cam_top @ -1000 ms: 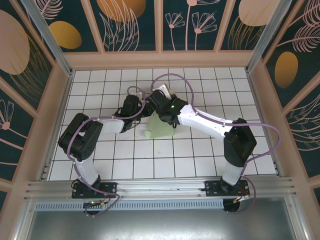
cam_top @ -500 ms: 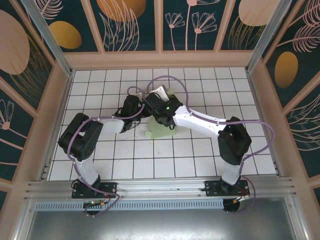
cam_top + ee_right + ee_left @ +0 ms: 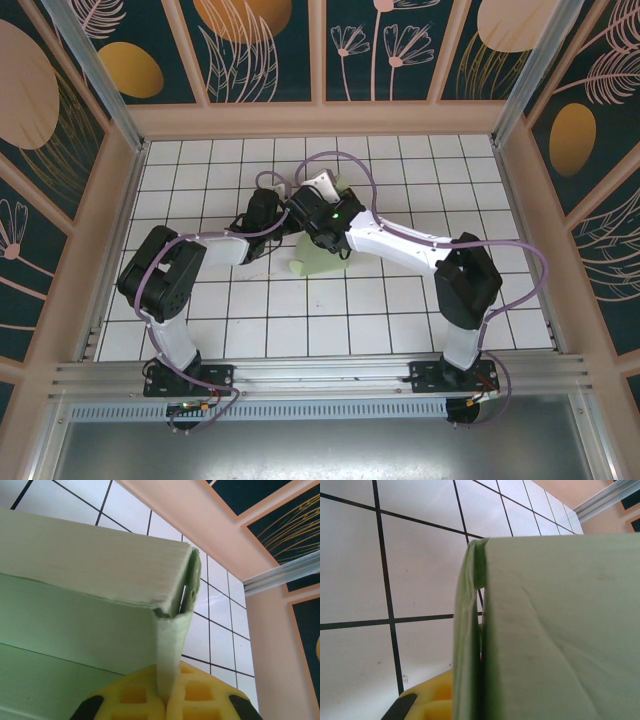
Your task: Fold the paper box
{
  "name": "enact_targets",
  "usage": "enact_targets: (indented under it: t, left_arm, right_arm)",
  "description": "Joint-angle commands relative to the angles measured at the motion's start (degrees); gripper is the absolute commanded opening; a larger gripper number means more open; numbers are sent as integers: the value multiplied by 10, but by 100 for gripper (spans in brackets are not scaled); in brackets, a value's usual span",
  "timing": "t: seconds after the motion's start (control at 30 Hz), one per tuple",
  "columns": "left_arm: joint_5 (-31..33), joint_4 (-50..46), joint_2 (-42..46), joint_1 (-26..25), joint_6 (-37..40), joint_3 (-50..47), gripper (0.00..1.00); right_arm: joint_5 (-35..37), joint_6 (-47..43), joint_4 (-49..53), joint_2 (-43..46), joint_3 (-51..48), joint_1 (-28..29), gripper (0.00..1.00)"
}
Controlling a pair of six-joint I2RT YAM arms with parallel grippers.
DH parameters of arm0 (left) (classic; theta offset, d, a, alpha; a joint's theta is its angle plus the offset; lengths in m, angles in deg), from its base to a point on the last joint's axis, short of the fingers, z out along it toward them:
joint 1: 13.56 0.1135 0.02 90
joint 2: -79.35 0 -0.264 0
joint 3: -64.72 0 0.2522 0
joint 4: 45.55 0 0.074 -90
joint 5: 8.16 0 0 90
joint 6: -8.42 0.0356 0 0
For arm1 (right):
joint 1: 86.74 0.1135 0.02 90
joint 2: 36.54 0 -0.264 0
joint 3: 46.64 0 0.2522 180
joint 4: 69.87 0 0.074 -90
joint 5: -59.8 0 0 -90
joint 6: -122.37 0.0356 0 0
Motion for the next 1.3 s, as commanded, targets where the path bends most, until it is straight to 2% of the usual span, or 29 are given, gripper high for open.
enact_targets:
  t: [0.0,0.1,0.17,0.3,0.4,0.53,0.7,0.83,0.97,1.13,1.27]
  left_arm:
    - [-19,39,0,-3,0,18,0]
    - [-19,38,1,-2,1,18,0]
    - [-20,39,2,-2,1,18,0]
    - [-20,38,2,-2,0,17,0]
    - [-20,38,2,-2,0,18,0]
    - [-20,38,2,-2,-1,18,0]
    - [-20,37,1,-3,-3,18,0]
    - [-18,35,0,-2,-8,20,0]
    - [-17,29,-5,-2,-14,23,0]
    - [-15,24,-16,-2,-24,30,0]
    - [-16,20,-22,-2,-28,35,0]
  right_arm:
    - [8,0,9,-14,-11,2,0]
    - [10,1,5,-15,-16,1,0]
    - [9,3,4,-18,-18,0,14]
    - [9,8,1,-17,-23,-2,25]
    - [11,8,-1,-15,-28,-3,22]
    - [17,7,-2,-17,-35,-5,0]
    - [23,10,-3,-18,-33,-5,0]
    - [26,16,-9,-13,-30,-5,34]
    - [14,28,-22,10,-27,-2,49]
    - [-69,17,-87,82,-60,1,69]
    - [-127,10,-130,139,-90,0,80]
